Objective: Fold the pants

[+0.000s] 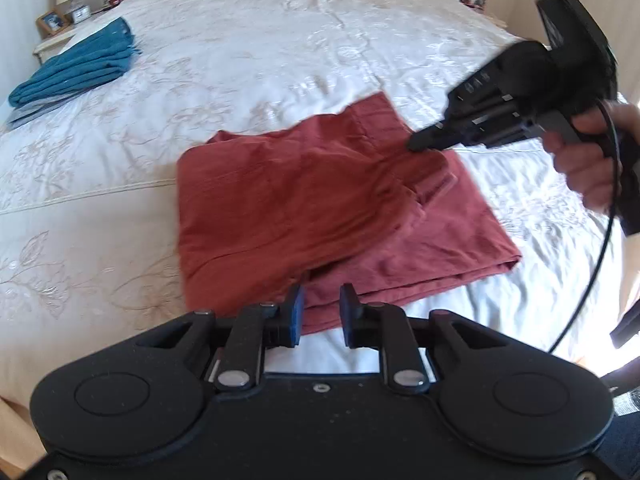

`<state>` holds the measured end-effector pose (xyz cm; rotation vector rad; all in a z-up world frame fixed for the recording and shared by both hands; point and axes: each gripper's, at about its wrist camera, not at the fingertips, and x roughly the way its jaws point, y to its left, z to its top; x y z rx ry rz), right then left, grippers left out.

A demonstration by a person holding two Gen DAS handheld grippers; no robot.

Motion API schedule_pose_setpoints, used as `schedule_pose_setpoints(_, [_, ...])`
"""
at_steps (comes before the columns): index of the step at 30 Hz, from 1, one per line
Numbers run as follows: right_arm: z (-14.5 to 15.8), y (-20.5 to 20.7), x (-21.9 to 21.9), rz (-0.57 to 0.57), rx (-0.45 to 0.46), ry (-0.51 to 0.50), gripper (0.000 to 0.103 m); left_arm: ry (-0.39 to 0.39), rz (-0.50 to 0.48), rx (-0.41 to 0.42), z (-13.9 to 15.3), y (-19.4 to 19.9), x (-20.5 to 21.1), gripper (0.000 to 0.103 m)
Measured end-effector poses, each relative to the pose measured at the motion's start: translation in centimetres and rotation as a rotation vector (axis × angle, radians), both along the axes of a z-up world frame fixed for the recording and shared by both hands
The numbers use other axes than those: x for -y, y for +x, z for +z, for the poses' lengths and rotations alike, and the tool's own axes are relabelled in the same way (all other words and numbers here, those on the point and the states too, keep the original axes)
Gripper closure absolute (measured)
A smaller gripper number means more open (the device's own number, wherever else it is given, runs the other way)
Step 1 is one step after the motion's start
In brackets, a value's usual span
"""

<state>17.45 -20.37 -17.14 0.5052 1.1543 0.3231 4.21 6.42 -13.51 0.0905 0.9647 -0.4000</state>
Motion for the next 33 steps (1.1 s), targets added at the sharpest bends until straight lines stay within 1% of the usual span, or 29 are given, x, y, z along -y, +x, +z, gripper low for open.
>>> schedule_pose_setpoints(2, [1.8,0.0,-0.2,0.011,0.032,-0.009,0.094,0.002,-0.035,0.006,-0.5,-0.1,2.1,0.074])
schedule_pose_setpoints(5, [4.1,-0.3,-0.5,0.031,0.074,-0.004,0.094,0.034,-0.043,0.028,-1.9,0.7,4.8,0.073])
schedule_pose_setpoints(8, [6.4,-1.0,-0.6,0.058,0.118,-0.014,0.094,0.101,0.004,0.063,-3.2,1.8,6.5,0.072])
schedule_pose_setpoints(9, [7.2,-1.2,-0.4,0.062,0.131,-0.017,0.094,0.135,0.033,0.079,-3.7,2.1,6.7,0.069])
schedule_pose_setpoints(10, [7.8,-1.5,-0.1,0.061,0.139,-0.021,0.094,0.164,0.066,0.088,-4.2,2.5,6.6,0.069])
schedule_pose_setpoints(12, [8.6,-2.2,1.1,0.036,0.145,-0.020,0.095,0.224,0.130,0.052,-5.2,3.0,5.9,0.069])
schedule_pose_setpoints(14, [8.8,-3.0,2.7,-0.004,0.141,-0.038,0.095,0.261,0.189,-0.020,-6.5,3.1,4.1,0.069])
schedule_pose_setpoints(15, [8.7,-3.3,3.4,-0.028,0.135,-0.056,0.095,0.253,0.207,-0.047,-7.0,3.0,3.0,0.070])
schedule_pose_setpoints(17, [7.6,-3.7,5.3,-0.079,0.100,-0.089,0.095,0.167,0.195,-0.101,-7.3,2.4,0.8,0.072])
schedule_pose_setpoints(19, [5.0,-3.9,7.1,-0.121,0.037,-0.123,0.095,0.145,0.161,-0.130,-6.9,1.8,-0.1,0.072])
schedule_pose_setpoints(21, [1.9,-3.7,7.7,-0.108,-0.030,-0.177,0.095,0.149,0.098,-0.162,-6.1,1.2,-0.6,0.073])
schedule_pose_setpoints(23, [-0.6,-3.6,7.6,-0.079,-0.084,-0.220,0.094,0.088,0.039,-0.182,-4.7,0.5,-1.6,0.074])
schedule_pose_setpoints(25, [-1.9,-4.0,7.3,-0.032,-0.090,-0.278,0.093,0.010,-0.002,-0.190,-2.7,0.3,-2.2,0.074])
schedule_pose_setpoints(27, [-2.1,-4.3,7.2,-0.018,-0.090,-0.329,0.092,-0.052,-0.019,-0.159,-0.4,0.8,-2.4,0.074])
schedule_pose_setpoints(28, [-1.9,-4.3,7.2,-0.026,-0.089,-0.347,0.091,-0.070,-0.010,-0.127,0.7,1.5,-2.2,0.073])
schedule_pose_setpoints(29, [-1.4,-4.5,7.3,-0.048,-0.070,-0.366,0.089,-0.074,0.012,-0.090,1.5,2.2,-2.0,0.071])
schedule_pose_setpoints(30, [-0.9,-4.6,7.4,-0.071,-0.041,-0.379,0.088,-0.071,0.043,-0.052,2.2,3.2,-1.7,0.066])
schedule_pose_setpoints(31, [-0.2,-4.7,7.4,-0.092,0.004,-0.392,0.086,-0.064,0.076,-0.019,2.6,4.4,-1.4,0.063])
schedule_pose_setpoints(32, [0.3,-4.7,7.3,-0.100,0.036,-0.403,0.082,-0.058,0.119,0.012,2.6,6.2,-0.9,0.061])
schedule_pose_setpoints(33, [0.7,-4.3,6.8,-0.101,0.069,-0.412,0.080,-0.052,0.155,0.028,2.5,7.7,-0.6,0.060])
